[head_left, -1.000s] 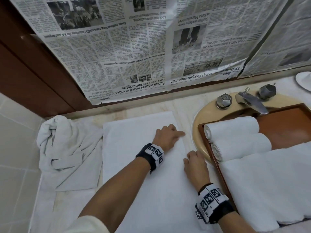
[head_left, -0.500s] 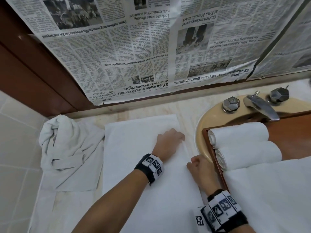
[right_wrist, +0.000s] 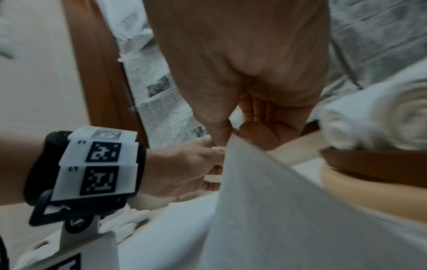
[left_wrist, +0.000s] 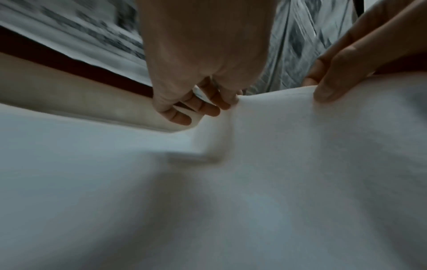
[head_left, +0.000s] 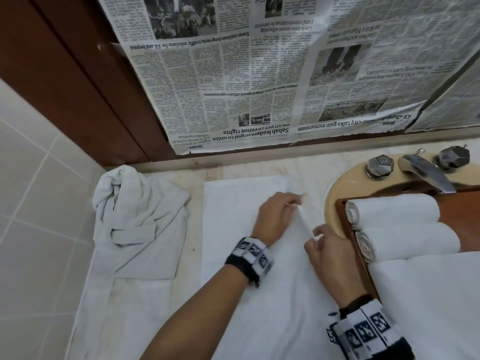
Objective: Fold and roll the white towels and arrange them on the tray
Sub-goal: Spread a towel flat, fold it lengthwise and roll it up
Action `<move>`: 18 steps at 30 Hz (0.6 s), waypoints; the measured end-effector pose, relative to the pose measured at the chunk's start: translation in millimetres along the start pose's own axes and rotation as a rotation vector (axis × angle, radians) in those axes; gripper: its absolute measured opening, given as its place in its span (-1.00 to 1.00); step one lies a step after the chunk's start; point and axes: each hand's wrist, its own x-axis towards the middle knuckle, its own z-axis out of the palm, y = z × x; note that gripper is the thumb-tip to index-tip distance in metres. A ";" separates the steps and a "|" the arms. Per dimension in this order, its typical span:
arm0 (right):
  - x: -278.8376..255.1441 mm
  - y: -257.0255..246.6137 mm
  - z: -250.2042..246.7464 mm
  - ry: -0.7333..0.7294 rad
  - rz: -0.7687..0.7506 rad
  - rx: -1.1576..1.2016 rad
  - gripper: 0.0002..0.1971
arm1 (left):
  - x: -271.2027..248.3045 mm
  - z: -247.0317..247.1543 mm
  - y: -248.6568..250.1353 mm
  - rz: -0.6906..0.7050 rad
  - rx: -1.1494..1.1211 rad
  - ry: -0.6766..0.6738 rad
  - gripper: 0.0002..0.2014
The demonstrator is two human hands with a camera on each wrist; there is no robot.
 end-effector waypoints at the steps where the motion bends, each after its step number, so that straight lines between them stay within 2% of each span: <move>1: -1.1 -15.3 5.1 -0.026 -0.045 -0.028 -0.85 | -7.7 -19.6 -3.2 0.004 -0.028 0.059 -0.86; 5: -8.3 -85.6 49.5 -0.211 -0.180 -0.124 -0.83 | -50.6 -99.8 -33.0 -0.109 -0.037 0.206 -0.87; 9: -22.1 -128.9 104.9 -0.418 -0.165 -0.185 -0.81 | -89.6 -136.6 -80.9 -0.351 -0.018 0.154 -0.83; 13: -31.4 -136.2 132.3 -0.470 -0.136 -0.211 -0.92 | -100.8 -145.4 -98.2 -0.424 0.032 0.104 -0.79; 16: -31.6 -132.8 140.2 -0.467 -0.115 -0.210 -0.95 | -96.2 -145.4 -94.0 -0.506 0.020 0.149 -0.93; 18: -31.2 -131.3 142.8 -0.462 -0.117 -0.207 -0.95 | -89.9 -144.4 -93.7 -0.561 0.037 0.168 -0.88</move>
